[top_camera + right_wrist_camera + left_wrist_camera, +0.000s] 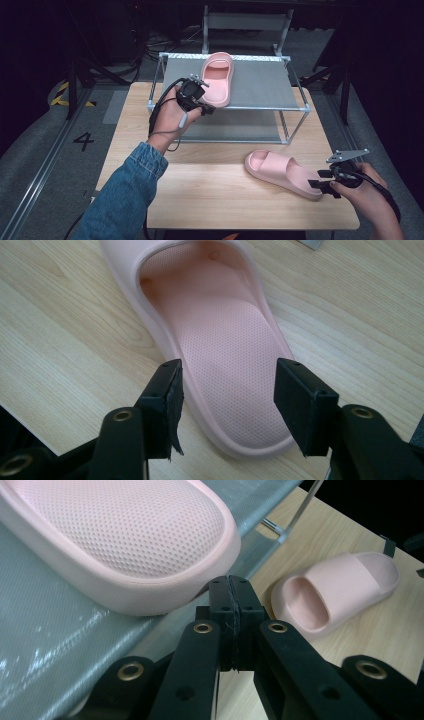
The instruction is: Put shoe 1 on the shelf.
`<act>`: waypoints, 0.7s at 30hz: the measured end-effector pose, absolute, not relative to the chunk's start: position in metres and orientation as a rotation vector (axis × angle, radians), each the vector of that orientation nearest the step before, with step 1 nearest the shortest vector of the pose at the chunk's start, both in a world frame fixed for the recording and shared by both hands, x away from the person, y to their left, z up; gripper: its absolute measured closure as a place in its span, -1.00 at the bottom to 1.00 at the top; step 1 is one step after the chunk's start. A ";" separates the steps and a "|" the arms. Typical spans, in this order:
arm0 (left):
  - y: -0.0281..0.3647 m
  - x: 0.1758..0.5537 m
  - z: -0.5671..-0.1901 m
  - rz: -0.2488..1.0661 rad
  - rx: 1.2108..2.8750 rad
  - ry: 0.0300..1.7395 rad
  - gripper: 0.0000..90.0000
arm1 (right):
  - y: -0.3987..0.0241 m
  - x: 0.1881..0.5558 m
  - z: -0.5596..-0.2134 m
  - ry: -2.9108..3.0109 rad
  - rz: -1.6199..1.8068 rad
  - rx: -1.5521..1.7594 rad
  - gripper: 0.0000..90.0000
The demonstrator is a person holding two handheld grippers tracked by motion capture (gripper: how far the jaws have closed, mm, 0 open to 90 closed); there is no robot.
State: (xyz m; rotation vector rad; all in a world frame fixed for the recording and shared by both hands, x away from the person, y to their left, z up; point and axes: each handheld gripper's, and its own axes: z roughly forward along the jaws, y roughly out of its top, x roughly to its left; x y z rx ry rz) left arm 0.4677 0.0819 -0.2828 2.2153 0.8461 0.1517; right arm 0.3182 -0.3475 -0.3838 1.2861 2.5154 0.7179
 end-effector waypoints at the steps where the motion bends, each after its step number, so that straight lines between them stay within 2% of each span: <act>1: 0.079 0.470 -0.284 0.149 2.216 0.848 1.00 | -0.347 0.318 -0.384 2.516 0.719 1.284 0.02; 8: 0.066 0.484 -0.286 0.156 2.227 0.853 1.00 | -0.349 0.317 -0.384 2.513 0.721 1.280 0.02; 14: 0.063 0.489 -0.284 0.126 2.172 0.868 0.98 | -0.353 0.312 -0.384 2.506 0.716 1.297 0.02; 16: 0.062 0.489 -0.283 0.097 2.154 0.869 0.88 | -0.354 0.311 -0.384 2.497 0.720 1.299 0.02; 21: 0.064 0.480 -0.278 0.144 2.139 0.840 0.59 | -0.352 0.310 -0.383 2.502 0.720 1.290 0.02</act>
